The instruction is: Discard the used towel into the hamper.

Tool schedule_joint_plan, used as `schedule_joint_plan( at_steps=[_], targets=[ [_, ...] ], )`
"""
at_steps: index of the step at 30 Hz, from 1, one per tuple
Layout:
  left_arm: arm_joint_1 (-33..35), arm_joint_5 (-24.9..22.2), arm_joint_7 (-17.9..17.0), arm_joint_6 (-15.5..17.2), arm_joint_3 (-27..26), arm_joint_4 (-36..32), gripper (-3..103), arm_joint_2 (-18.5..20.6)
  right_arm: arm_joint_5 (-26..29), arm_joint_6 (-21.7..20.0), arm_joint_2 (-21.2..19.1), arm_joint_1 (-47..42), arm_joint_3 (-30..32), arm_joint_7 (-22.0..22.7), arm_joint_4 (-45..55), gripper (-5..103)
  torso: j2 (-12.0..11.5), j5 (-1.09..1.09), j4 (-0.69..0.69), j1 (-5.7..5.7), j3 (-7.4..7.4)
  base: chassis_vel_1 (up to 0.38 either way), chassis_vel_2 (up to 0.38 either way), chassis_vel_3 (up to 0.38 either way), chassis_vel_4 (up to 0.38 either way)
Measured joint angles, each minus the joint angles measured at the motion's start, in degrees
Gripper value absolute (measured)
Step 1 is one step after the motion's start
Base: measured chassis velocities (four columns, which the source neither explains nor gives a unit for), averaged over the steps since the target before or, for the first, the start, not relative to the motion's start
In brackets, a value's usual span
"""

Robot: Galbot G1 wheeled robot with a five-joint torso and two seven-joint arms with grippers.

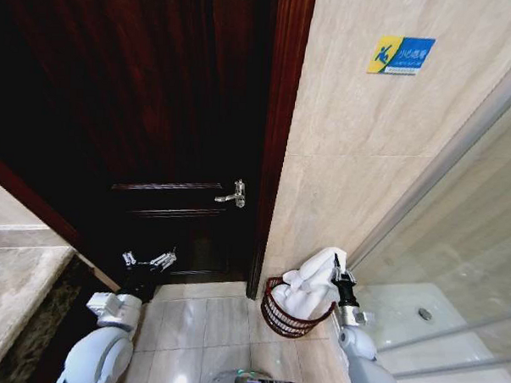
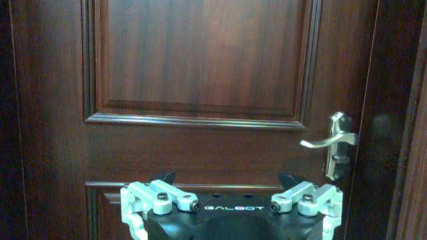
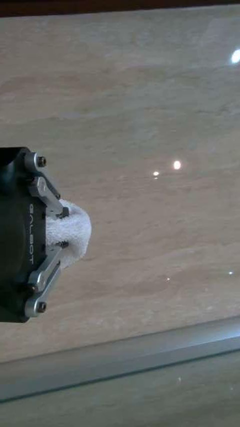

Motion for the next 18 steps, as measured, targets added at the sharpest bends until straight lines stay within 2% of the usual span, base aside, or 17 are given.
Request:
schedule_joint_plan(
  at_steps=[18],
  targets=[
    [0.0,0.0,0.0,0.0,0.0,0.0,100,0.0,0.2,1.2,1.2,0.8,-0.9,-1.5,-5.4,8,0.0,0.0,0.0,0.0,0.0,0.0,0.0,0.0,0.0]
  ],
)
